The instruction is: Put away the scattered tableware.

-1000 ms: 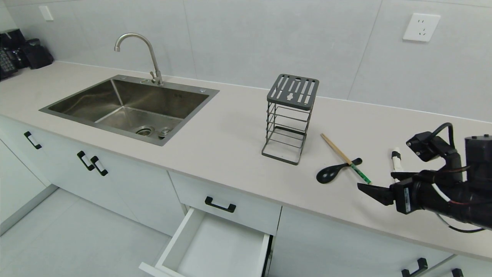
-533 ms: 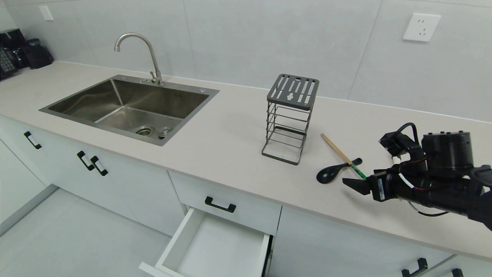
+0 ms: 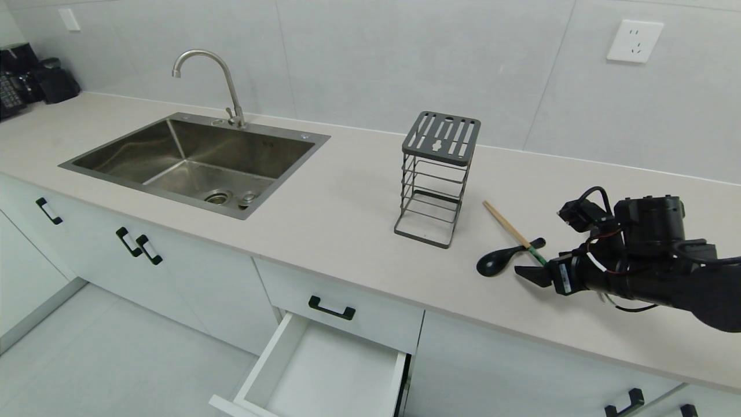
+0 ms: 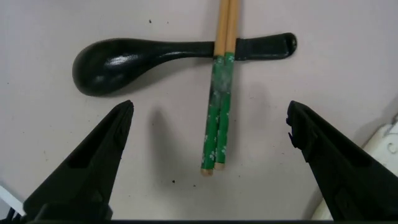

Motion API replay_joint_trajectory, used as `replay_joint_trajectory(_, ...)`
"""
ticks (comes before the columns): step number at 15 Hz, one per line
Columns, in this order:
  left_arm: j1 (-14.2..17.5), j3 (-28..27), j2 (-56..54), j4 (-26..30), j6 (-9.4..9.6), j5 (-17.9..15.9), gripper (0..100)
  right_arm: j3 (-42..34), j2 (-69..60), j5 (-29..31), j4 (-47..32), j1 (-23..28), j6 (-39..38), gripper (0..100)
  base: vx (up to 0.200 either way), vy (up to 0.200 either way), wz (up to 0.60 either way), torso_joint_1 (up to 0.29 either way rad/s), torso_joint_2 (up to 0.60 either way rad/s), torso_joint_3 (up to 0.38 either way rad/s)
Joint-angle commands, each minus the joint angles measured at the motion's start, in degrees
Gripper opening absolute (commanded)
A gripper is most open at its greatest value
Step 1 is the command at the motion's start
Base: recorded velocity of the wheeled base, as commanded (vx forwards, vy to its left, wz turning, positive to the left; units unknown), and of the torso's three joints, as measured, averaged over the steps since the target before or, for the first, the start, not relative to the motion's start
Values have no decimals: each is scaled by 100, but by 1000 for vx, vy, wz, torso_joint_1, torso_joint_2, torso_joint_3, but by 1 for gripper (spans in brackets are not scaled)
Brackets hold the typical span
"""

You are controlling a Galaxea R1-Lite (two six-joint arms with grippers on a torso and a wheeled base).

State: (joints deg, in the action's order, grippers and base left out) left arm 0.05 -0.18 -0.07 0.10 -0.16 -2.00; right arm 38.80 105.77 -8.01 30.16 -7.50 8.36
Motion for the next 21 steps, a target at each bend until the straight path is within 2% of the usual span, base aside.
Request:
replay_joint_trajectory(1,4,1,7,-1,-2,-2,100,119,199,-16,51,-24,16,100,0,0,0,0,0,0)
replay_joint_trajectory(6,4,1,7,-1,-2,-2,100,215,550,-43,289,-164,25,100,0,0,0,0,0,0)
replay_joint_trajectory(7,4,1,7,-1,-2,-2,100,277,621,-43,280,-182,25,0,0,0,0,0,0,0)
replay_joint_trajectory(12,4,1,7,-1,-2,-2,100,567,700,-34,289,-24,34,0,0,0,0,0,0,0)
replay_joint_trajectory(15,4,1,7,-1,-2,-2,100,488,454,-16,289,345,148,0,0,0,0,0,0,0)
replay_joint_trajectory(21,4,1,7,-1,-2,7,100,-496,-1295,-43,280,293,192,0,0,0,0,0,0,0)
